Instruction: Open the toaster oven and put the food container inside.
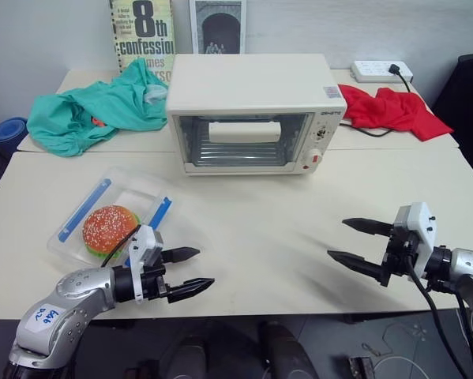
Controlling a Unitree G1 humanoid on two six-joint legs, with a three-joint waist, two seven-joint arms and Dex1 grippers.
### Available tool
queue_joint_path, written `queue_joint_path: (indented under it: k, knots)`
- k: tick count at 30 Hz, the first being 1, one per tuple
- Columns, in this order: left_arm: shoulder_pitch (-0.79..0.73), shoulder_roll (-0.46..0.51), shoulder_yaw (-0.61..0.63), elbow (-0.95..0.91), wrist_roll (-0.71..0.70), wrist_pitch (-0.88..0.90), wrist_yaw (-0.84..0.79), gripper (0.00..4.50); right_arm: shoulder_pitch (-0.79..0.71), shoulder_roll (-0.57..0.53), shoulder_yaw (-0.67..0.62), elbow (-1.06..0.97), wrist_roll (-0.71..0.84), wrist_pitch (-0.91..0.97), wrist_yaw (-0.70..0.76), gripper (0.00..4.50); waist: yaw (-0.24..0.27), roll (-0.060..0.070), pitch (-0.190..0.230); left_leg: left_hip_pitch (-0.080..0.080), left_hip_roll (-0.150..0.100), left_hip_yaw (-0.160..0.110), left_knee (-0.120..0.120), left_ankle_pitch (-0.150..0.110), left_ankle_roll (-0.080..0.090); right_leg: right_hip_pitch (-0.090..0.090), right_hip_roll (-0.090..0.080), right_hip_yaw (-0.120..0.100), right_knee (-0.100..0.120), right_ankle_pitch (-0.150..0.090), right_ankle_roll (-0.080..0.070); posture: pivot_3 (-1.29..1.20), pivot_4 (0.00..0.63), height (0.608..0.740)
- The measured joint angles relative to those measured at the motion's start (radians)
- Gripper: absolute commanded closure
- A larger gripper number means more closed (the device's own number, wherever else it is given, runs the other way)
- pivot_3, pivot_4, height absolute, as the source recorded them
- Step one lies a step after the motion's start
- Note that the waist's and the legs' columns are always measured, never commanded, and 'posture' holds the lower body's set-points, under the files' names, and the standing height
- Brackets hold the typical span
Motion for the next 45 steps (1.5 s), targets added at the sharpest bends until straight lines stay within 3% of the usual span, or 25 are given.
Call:
queue_joint_path:
  k: [12, 21, 28, 32, 39, 42, 45]
  knots:
    - [0.010, -0.011, 0.004, -0.034, -0.006, 0.016, 0.052, 0.00, -0.046, 0.002, 0.038, 0.033, -0.029, -0.017, -0.013, 0.03, 0.000, 0.000, 0.000, 0.000, 0.000, 0.000, 0.000, 0.000, 0.000, 0.000, 0.000, 0.000, 0.000, 0.000, 0.000, 0.00, 0.150, 0.740]
    - [0.013, 0.009, 0.069, -0.061, -0.140, 0.088, 0.048, 0.00, -0.111, 0.019, 0.038, 0.033, 0.055, 0.081, -0.040, 0.03, -0.002, 0.000, 0.000, 0.000, 0.000, 0.000, 0.000, 0.000, 0.000, 0.000, 0.000, 0.000, 0.000, 0.000, 0.000, 0.00, 0.150, 0.740]
    - [-0.067, 0.087, 0.264, -0.121, -0.498, 0.176, 0.056, 0.00, -0.328, 0.053, 0.069, 0.076, 0.123, 0.167, -0.077, 0.03, -0.004, 0.000, 0.000, 0.000, 0.000, 0.000, 0.000, 0.000, 0.000, 0.000, 0.000, -0.001, 0.000, 0.000, 0.000, 0.00, 0.150, 0.740]
    - [-0.156, 0.192, 0.356, -0.113, -0.601, 0.191, 0.063, 0.00, -0.533, 0.121, 0.163, 0.185, 0.092, 0.176, -0.114, 0.03, -0.017, 0.000, 0.001, 0.000, 0.001, 0.000, -0.001, 0.000, 0.000, -0.001, 0.000, -0.001, 0.001, -0.001, -0.001, 0.00, 0.150, 0.740]
    - [-0.263, 0.393, 0.448, 0.042, -0.545, 0.182, -0.026, 0.00, -0.803, 0.292, 0.320, 0.466, -0.057, 0.107, -0.141, 0.03, -0.033, 0.000, 0.002, 0.000, 0.001, 0.000, -0.007, 0.000, 0.000, -0.005, 0.000, -0.002, 0.001, -0.001, -0.002, 0.00, 0.150, 0.740]
    - [-0.283, 0.403, 0.436, 0.088, -0.484, 0.161, -0.052, 0.00, -0.863, 0.327, 0.355, 0.565, -0.110, 0.059, -0.132, 0.03, -0.033, 0.001, 0.002, -0.002, 0.001, 0.000, -0.009, 0.000, 0.000, -0.007, 0.000, -0.002, 0.000, -0.002, -0.003, 0.00, 0.150, 0.740]
    - [-0.290, 0.403, 0.434, 0.101, -0.452, 0.157, -0.055, 0.00, -0.900, 0.352, 0.359, 0.639, -0.135, 0.020, -0.095, 0.03, -0.032, 0.001, 0.002, -0.013, 0.001, 0.000, -0.007, 0.001, -0.002, -0.018, -0.002, -0.003, 0.003, -0.001, -0.002, 0.00, 0.150, 0.740]
